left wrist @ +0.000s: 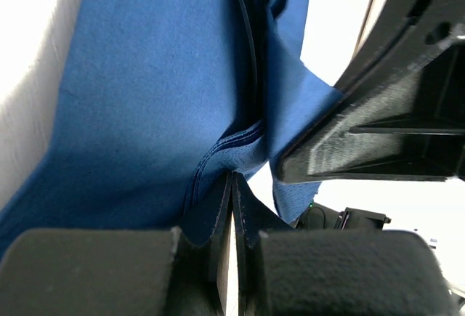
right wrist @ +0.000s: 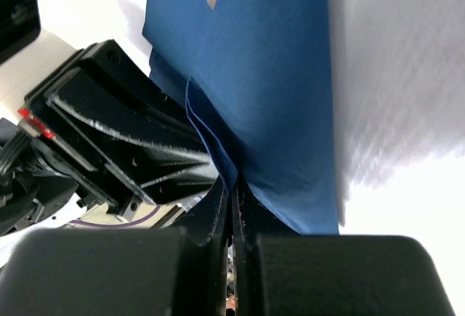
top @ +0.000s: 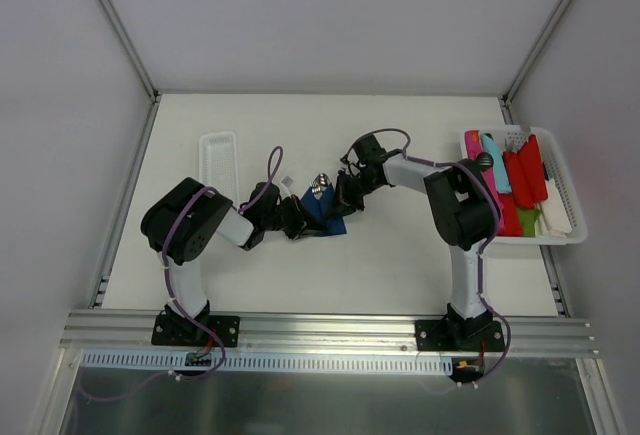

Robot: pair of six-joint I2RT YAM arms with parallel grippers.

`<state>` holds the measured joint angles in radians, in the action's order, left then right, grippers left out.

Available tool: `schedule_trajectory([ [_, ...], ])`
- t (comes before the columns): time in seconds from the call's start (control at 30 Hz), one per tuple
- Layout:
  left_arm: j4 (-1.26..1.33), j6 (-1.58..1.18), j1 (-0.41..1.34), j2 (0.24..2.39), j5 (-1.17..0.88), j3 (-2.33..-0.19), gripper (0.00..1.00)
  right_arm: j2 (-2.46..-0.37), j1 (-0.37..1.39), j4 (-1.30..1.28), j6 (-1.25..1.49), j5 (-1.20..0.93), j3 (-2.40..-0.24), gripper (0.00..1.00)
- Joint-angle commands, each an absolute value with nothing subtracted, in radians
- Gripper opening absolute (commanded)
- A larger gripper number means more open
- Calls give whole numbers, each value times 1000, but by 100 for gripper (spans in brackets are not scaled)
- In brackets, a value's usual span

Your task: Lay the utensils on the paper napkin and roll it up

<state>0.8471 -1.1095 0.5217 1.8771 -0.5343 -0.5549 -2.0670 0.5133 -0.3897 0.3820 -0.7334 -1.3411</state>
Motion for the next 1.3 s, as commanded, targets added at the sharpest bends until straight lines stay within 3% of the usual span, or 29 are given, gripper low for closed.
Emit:
schedule_trajectory([
  [0.0,747,-1052,515,1882,-480,-554,0,-2092,518,-350,436,-779,-1370,0],
  [0.17,729,-1042,515,1861,-474,-549,0,-2123,520,-318,466,-793,-1368,2],
  [0.33,723,-1039,515,1822,-471,-529,0,-2135,515,-318,471,-790,-1361,25],
  [0.4,704,-1031,515,1783,-463,-522,6,-2143,514,-319,474,-788,-1359,38],
  [0.53,661,-1011,511,1681,-436,-482,11,-2152,512,-318,477,-792,-1361,50],
  [0.83,578,-979,480,1436,-397,-428,11,-2171,508,-288,495,-807,-1350,53],
  [0.93,566,-957,483,1431,-425,-454,8,-2175,505,-267,523,-811,-1344,64],
  [1.27,555,-976,526,1492,-374,-509,1,-2184,503,-245,566,-815,-1339,70],
])
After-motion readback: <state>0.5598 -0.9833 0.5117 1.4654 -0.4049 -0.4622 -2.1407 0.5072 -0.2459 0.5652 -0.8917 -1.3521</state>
